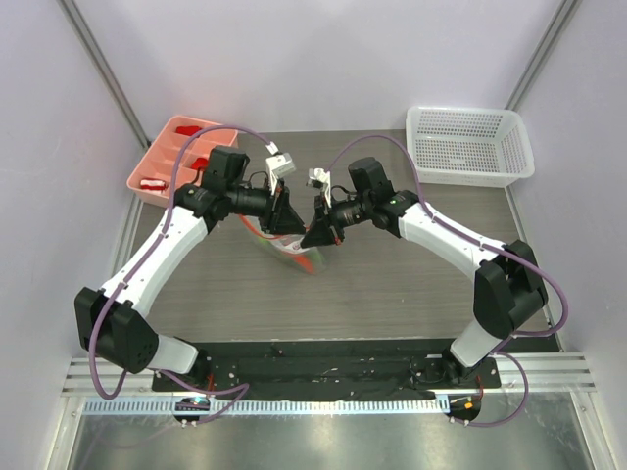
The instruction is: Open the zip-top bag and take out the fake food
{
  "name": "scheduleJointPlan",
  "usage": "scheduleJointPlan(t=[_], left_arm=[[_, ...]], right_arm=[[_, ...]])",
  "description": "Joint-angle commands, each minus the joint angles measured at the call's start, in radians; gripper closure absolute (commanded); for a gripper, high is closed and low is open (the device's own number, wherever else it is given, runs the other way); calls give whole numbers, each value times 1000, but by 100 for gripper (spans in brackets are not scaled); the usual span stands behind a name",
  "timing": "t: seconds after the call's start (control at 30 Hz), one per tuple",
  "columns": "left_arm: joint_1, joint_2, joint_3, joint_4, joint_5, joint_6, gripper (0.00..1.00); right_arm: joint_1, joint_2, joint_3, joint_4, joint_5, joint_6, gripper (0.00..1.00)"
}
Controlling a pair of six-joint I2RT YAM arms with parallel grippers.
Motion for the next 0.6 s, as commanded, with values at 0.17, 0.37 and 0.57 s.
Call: scheduleJointPlan(t=[0.17, 0.37, 0.57], left_arm=[[-4, -1, 9, 37, -51, -20, 100], [-4, -13, -2, 56, -48, -22, 100], [-4, -13, -2, 56, -35, -22, 100]], right_arm=[[1, -18, 28, 49, 1, 27, 98], [-1, -30, 14, 81, 16, 52, 62], [-1, 2, 45, 91, -6, 70, 94]])
